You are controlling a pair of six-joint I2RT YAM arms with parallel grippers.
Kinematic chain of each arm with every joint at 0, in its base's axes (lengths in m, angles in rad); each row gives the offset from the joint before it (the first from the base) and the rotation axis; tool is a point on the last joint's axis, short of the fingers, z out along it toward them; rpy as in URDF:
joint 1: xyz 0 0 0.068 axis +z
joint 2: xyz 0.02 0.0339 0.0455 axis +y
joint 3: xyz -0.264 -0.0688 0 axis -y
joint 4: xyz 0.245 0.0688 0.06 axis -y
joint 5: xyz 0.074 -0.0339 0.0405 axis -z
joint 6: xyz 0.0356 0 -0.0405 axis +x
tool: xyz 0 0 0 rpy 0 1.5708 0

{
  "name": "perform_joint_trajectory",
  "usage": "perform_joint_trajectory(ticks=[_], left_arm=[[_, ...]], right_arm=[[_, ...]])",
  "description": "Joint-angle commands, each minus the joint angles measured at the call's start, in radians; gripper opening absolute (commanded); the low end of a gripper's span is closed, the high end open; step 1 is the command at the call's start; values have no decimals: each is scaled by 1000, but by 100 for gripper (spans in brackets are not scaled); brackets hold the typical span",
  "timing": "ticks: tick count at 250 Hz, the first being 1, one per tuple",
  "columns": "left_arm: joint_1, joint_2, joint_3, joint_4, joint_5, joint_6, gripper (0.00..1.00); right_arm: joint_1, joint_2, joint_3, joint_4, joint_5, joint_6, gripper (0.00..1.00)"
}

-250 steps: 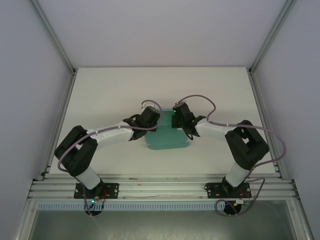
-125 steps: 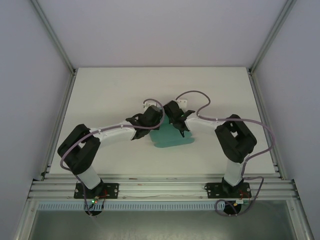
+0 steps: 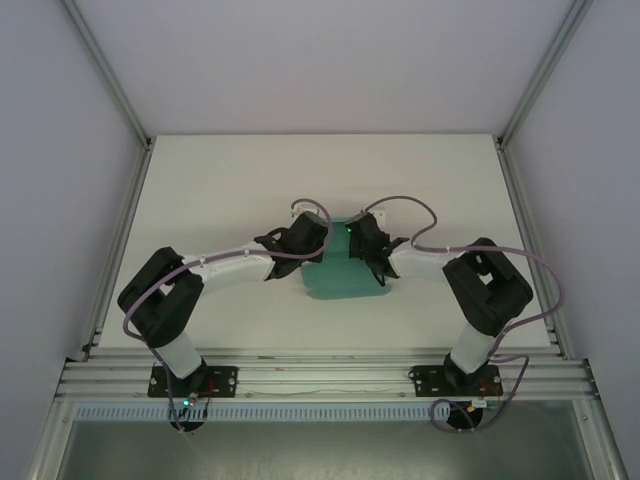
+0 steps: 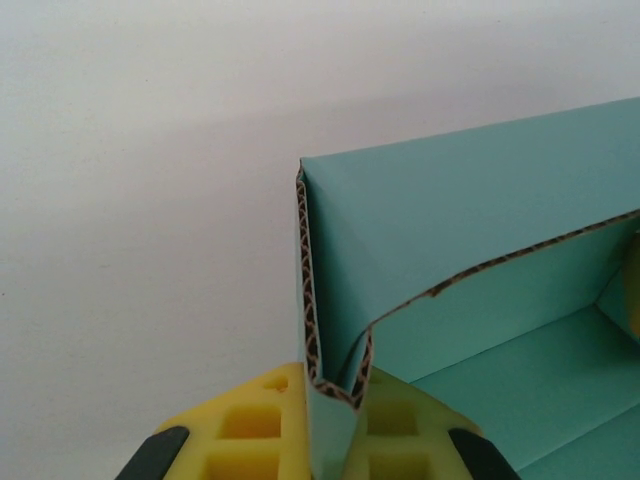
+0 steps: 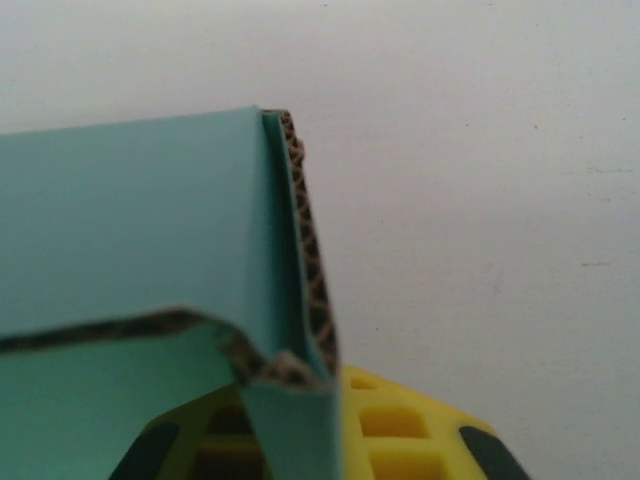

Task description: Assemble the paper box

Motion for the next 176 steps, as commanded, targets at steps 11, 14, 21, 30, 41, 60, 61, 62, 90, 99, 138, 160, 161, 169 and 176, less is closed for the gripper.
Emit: perform_joint_trajectory(ticks=[11, 14, 21, 30, 41, 60, 61, 62, 90, 99, 138, 160, 161, 169, 176], left_arm=[[5, -18, -4, -72, -41, -5, 0], [5, -19, -5, -71, -41, -5, 0], [5, -24, -6, -70, -45, -7, 0], [3, -29, -10, -67, -47, -10, 0], [3, -35, -11, -69, -51, -16, 0], [3, -40, -8, -84, -68, -31, 0], [2, -41, -8, -85, -68, -32, 0], [2, -42, -6, -86, -69, -32, 0], [0, -36, 3, -107, -85, -49, 0], [2, -34, 5, -106, -84, -53, 0], [2, -24, 15, -99, -71, -49, 0], [2, -18, 21, -92, -60, -34, 0], [3, -17, 20, -92, -60, -34, 0], [2, -16, 21, -89, -56, -28, 0], [3, -15, 23, -87, -54, -24, 0]], right_arm=[[-52, 3, 12, -113, 135, 14, 0], [-51, 4, 17, -125, 146, 19, 0], [-52, 11, 27, -157, 172, 44, 0], [-50, 19, 43, -195, 201, 68, 0], [-51, 33, 65, -250, 241, 100, 0], [-52, 67, 101, -334, 306, 144, 0], [-51, 69, 103, -338, 309, 146, 0], [-51, 72, 105, -342, 312, 147, 0], [-47, 125, 155, -446, 406, 182, 0], [-47, 137, 166, -465, 424, 192, 0], [-46, 112, 135, -342, 372, 129, 0], [-46, 51, 91, -218, 257, 30, 5], [-46, 47, 90, -212, 250, 25, 6], [-46, 11, 70, -161, 178, -20, 17], [-47, -18, 54, -126, 118, -57, 21]])
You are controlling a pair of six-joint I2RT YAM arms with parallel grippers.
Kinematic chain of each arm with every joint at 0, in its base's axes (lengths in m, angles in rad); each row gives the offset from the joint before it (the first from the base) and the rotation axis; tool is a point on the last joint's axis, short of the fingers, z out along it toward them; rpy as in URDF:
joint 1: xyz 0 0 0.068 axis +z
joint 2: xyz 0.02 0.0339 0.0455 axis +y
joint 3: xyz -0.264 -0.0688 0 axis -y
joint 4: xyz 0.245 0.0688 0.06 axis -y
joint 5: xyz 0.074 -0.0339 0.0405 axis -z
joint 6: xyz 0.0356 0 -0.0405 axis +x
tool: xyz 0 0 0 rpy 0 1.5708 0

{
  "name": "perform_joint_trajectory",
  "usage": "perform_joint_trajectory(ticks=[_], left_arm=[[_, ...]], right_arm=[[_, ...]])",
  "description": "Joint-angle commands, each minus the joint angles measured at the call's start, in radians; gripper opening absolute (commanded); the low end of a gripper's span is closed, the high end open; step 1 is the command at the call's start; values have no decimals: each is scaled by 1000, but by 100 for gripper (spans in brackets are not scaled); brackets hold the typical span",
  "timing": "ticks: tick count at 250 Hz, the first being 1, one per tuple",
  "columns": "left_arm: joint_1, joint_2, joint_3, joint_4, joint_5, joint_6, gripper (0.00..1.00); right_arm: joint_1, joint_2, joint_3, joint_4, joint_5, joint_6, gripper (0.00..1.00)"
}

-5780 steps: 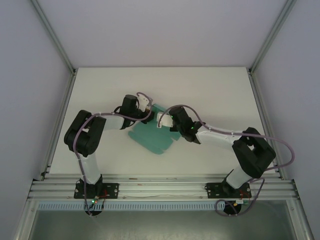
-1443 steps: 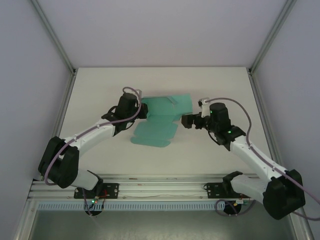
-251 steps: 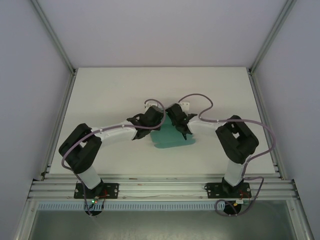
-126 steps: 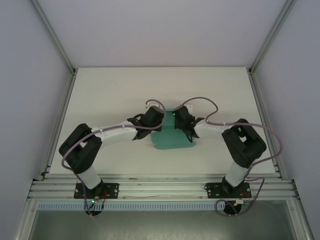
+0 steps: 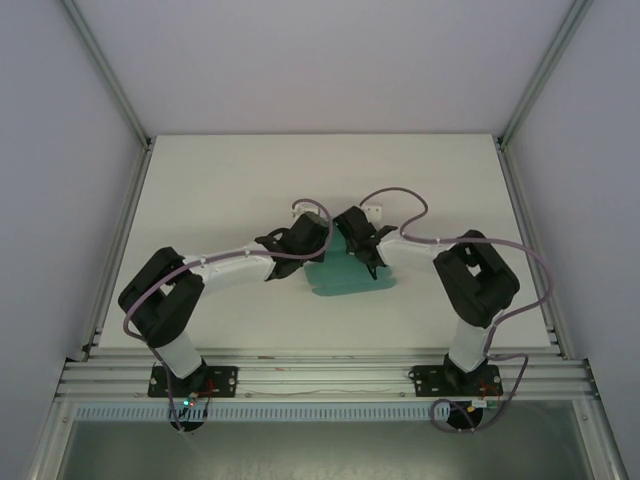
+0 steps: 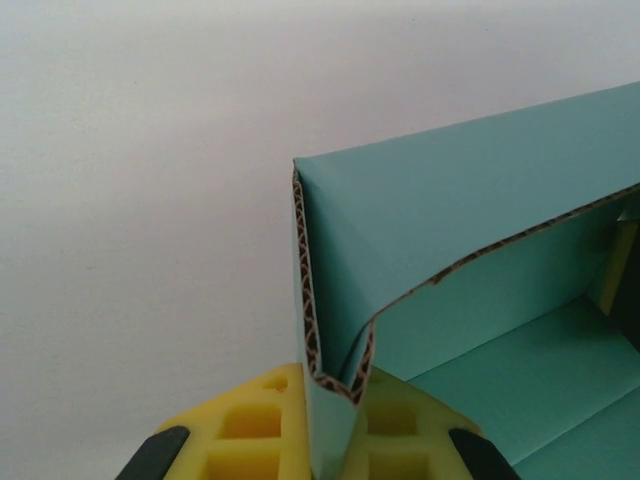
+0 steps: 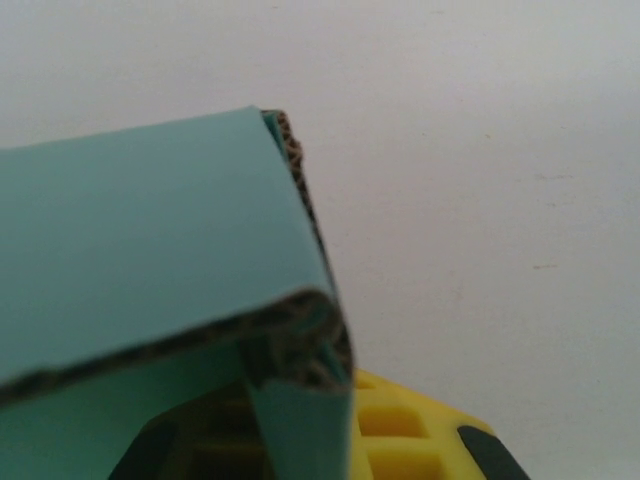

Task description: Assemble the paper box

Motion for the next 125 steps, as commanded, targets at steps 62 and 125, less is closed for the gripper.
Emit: perform_joint_trajectory(ticks=[62, 125], left_arm=[[9, -29, 21, -74, -32, -17, 0], [11, -61, 8, -75, -35, -1, 0]], right_arm=[[-69, -303, -138, 114, -336, -227, 65], [-68, -485, -243, 164, -385, -224, 100]])
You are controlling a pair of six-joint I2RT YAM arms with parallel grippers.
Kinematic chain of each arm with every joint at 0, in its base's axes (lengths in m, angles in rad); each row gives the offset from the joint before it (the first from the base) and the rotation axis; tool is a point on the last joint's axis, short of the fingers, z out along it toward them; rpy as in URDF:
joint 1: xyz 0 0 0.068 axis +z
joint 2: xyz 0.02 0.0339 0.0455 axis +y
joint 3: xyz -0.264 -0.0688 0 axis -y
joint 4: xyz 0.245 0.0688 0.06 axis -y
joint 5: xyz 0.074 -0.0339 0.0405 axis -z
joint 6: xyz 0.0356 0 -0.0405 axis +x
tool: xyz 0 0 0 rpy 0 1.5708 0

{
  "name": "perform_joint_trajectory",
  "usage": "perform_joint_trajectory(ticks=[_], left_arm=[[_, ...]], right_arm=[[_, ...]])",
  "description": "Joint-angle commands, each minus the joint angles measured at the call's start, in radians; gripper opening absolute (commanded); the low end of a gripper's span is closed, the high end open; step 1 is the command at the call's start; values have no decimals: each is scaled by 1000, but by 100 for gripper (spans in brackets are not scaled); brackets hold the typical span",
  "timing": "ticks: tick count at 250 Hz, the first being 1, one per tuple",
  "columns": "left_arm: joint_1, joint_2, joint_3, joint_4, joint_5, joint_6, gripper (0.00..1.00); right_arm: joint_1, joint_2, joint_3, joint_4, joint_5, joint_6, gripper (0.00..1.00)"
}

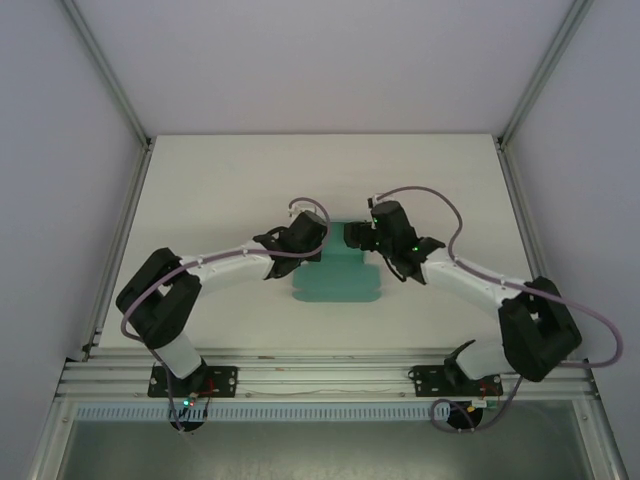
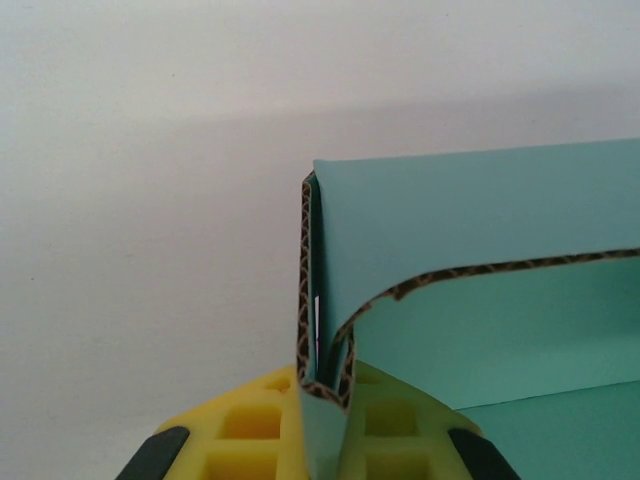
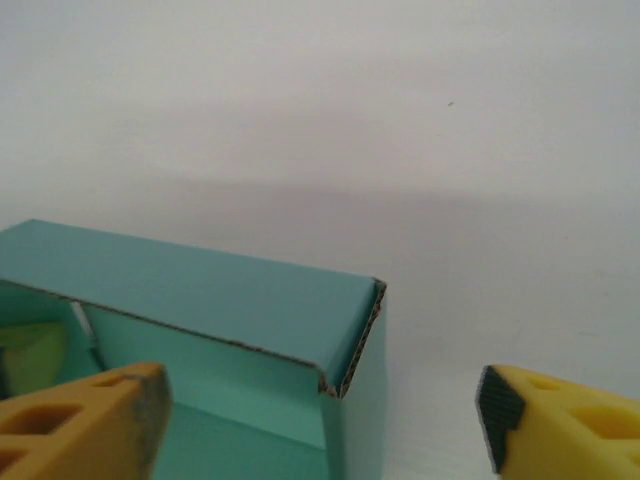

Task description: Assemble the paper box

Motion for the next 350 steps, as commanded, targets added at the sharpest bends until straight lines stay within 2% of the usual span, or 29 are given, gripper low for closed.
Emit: perform_joint_trajectory(ticks=[1, 50, 76, 98, 131, 167, 204, 273, 307, 343, 350], left_arm=[[3, -47, -1, -27, -14, 11, 0], [14, -58, 11, -49, 38, 63, 0], [28, -68, 26, -97, 74, 92, 0], [37, -62, 56, -175, 104, 160, 0], [44, 22, 155, -362, 237, 305, 0], [44, 127, 268, -566, 317, 445, 0], [43, 263, 426, -741, 241, 511, 0], [41, 554, 769, -923, -6, 531, 0], [36, 640, 862, -928, -78, 562, 0], [23, 681, 902, -893, -88, 650, 0], [20, 687, 915, -895, -92, 660, 7]], right_arm=[[2, -78, -48, 20, -32, -13, 100], [2, -307, -147, 10, 191, 131, 100], [0, -434, -185, -63, 324, 234, 100], [-5, -508, -196, -155, 348, 205, 100], [-19, -540, -163, -328, 422, 244, 100], [-67, -492, -78, -500, 366, 243, 100], [-100, -402, -4, -595, 300, 214, 100], [-178, -280, 52, -632, 257, 179, 100], [-219, -276, 45, -614, 229, 175, 100], [-250, -280, 29, -610, 210, 172, 100], [-255, -281, 25, -612, 208, 175, 100]])
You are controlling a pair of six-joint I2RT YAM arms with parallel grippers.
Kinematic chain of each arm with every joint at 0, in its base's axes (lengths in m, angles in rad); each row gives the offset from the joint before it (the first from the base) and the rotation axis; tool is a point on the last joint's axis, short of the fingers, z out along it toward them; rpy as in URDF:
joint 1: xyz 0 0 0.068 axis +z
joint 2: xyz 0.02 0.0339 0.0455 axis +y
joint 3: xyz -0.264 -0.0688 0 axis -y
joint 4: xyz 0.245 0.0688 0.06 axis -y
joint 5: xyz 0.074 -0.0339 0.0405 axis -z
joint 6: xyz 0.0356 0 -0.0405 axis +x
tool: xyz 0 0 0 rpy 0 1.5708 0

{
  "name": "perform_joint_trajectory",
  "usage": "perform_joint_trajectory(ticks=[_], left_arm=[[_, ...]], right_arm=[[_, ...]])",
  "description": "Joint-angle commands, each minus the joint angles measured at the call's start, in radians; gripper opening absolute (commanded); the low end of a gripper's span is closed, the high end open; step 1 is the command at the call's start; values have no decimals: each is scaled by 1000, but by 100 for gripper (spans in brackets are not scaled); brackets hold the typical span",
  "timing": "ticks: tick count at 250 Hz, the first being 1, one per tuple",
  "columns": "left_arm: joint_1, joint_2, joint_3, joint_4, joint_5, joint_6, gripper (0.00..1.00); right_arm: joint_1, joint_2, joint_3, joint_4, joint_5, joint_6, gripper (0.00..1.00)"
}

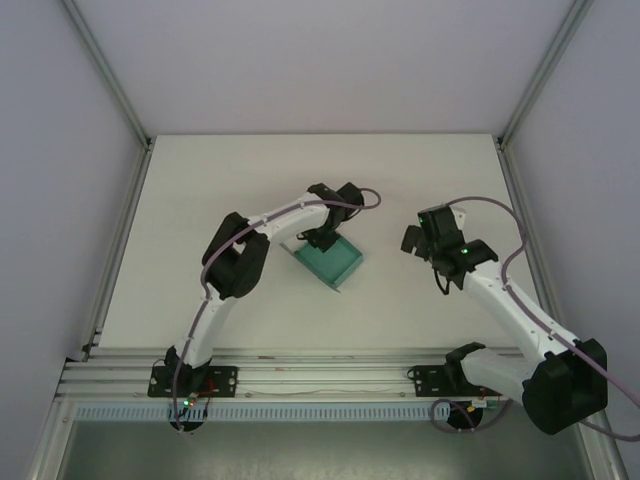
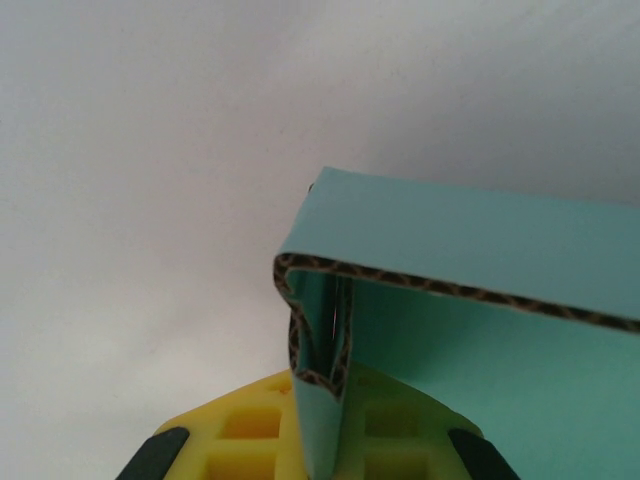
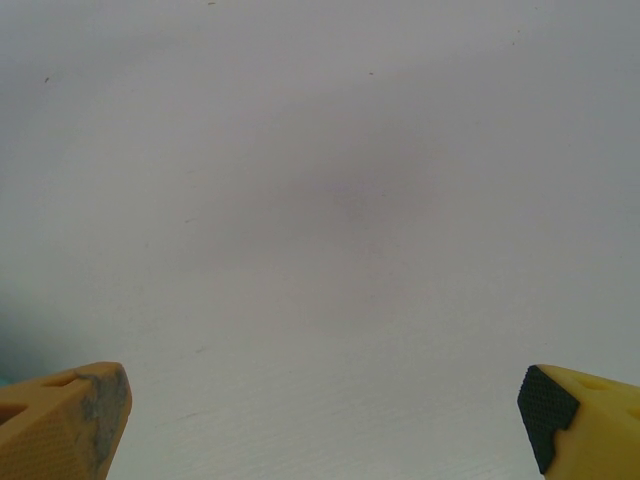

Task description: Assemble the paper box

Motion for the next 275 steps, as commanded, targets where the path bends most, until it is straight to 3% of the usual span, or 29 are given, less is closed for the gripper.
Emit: perform_joint_trajectory(ticks=[1, 30, 87, 102, 133, 160, 195, 217, 254, 275], left_arm=[[-14, 66, 36, -7, -77, 87, 8], [-17, 64, 87, -15, -44, 106, 54], [-20, -49, 136, 13, 43, 118, 83], [-19, -87, 138, 31, 74, 116, 100], [-17, -173, 127, 68, 83, 70, 100], [-8, -273, 74, 112, 67, -12, 100], [49, -477, -111, 206, 23, -175, 100], [125, -634, -284, 285, 66, -270, 100], [247, -854, -551, 372, 116, -376, 100], [300, -933, -650, 396, 146, -408, 100]], right_arm=[[-18, -10, 2, -21, -13, -11, 100], [-28, -13, -6, -20, -38, -20, 100], [-30, -60, -37, 48, -120, -125, 100], [-31, -75, -52, 84, -147, -155, 100], [-31, -79, -65, 156, -254, -248, 100], [-28, -40, -39, 223, -421, -387, 100], [-11, 96, 66, 251, -611, -684, 100], [-2, 235, 178, 238, -697, -833, 100], [65, 515, 449, 78, -686, -1069, 96], [82, 632, 581, 27, -681, -1066, 95]])
